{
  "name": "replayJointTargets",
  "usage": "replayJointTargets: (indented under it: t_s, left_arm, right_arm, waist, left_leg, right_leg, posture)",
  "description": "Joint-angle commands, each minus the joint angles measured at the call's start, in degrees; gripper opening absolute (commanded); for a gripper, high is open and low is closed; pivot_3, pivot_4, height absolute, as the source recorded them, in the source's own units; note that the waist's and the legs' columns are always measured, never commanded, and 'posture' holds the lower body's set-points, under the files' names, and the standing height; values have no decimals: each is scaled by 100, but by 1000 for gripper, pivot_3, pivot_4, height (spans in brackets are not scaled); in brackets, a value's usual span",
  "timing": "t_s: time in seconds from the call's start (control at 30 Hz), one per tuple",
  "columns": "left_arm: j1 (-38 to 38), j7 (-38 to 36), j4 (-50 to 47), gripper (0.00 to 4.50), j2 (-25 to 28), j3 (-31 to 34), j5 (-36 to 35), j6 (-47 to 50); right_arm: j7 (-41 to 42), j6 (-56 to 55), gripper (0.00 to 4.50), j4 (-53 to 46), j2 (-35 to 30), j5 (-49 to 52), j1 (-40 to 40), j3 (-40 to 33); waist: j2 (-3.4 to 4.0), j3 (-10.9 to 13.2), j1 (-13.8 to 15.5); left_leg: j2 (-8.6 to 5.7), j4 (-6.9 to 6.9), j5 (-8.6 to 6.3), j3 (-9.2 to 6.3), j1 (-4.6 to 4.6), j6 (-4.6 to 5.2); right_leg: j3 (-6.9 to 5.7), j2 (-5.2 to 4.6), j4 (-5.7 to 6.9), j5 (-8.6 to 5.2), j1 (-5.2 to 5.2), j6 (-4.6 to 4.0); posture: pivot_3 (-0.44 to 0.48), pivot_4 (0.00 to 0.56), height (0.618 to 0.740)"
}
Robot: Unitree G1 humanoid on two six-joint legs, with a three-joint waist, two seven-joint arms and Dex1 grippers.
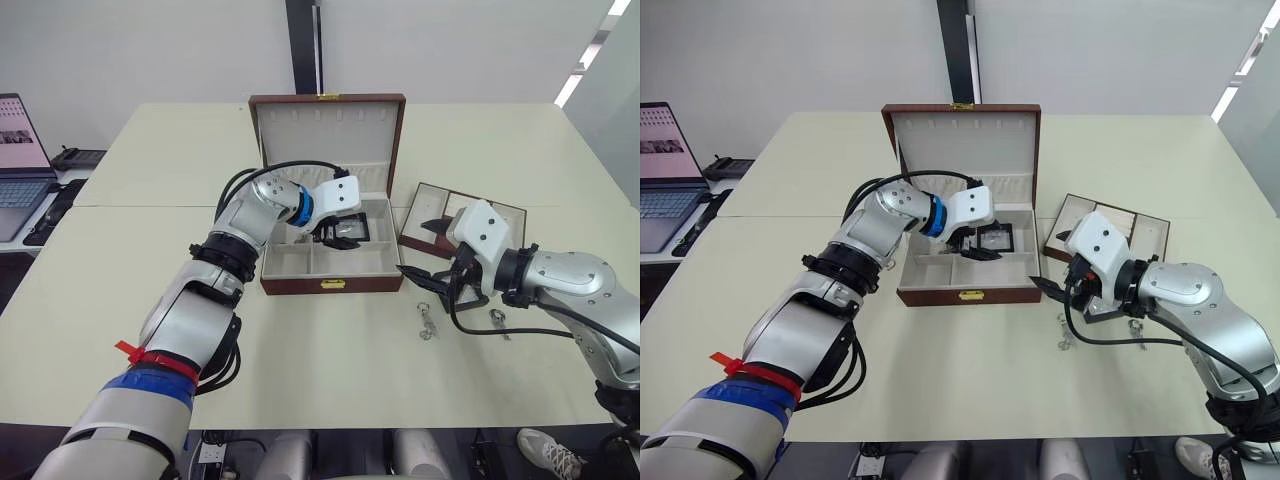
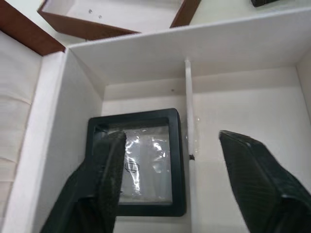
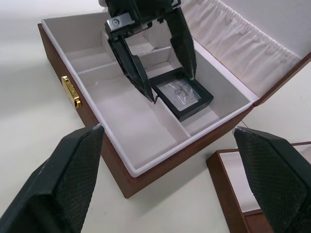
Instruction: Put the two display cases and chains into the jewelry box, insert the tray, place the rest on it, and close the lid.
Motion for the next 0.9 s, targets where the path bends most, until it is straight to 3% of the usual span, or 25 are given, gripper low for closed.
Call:
replayJointTargets:
  t_s: [0.03,0.27,0.53,0.73,0.9]
  left_arm:
    - [22,-138,-1108,4465,253,581,-571,583]
    - [1487,-356,-3578,4465,1607,2022,-2000,2699]
    - [3568,-1,-3665,4465,3200,3538,-2100,2169]
    - [5311,209,-3181,4465,3284,4489,-2289,1467]
    - [6206,283,-3154,4465,3012,5030,-2800,1677]
  right_arm:
    - [124,-188,4500,-79,-113,3,-9,-238]
    - [939,-1097,4500,145,-782,-29,357,-1045]
    - [2052,-2008,4500,846,-1597,-68,1719,-2567]
    - [2791,-2679,4500,1366,-1880,-413,2870,-3162]
    - [2993,-3096,4500,1895,-1835,-620,3396,-3437]
  waist:
    - [0,0,-5]
    - [3,-2,-104]
    - [4,-2,-16]
    - [5,-2,24]
    - [5,-2,24]
  left_leg:
    - [2,1,0,0,1,0]
    - [12,0,0,-4,10,0]
    - [15,1,-1,-2,14,1]
    - [15,1,-2,1,18,2]
    - [17,1,-3,2,19,3]
  right_leg:
    - [1,0,2,0,0,0]
    - [6,-1,13,0,-1,0]
    - [7,-6,8,0,6,-1]
    - [11,-9,6,0,12,-2]
    - [11,-10,6,-1,15,-2]
  posture:
    - [0,150,740]
    - [0,150,740]
    - [0,150,740]
    - [0,150,740]
    - [0,150,740]
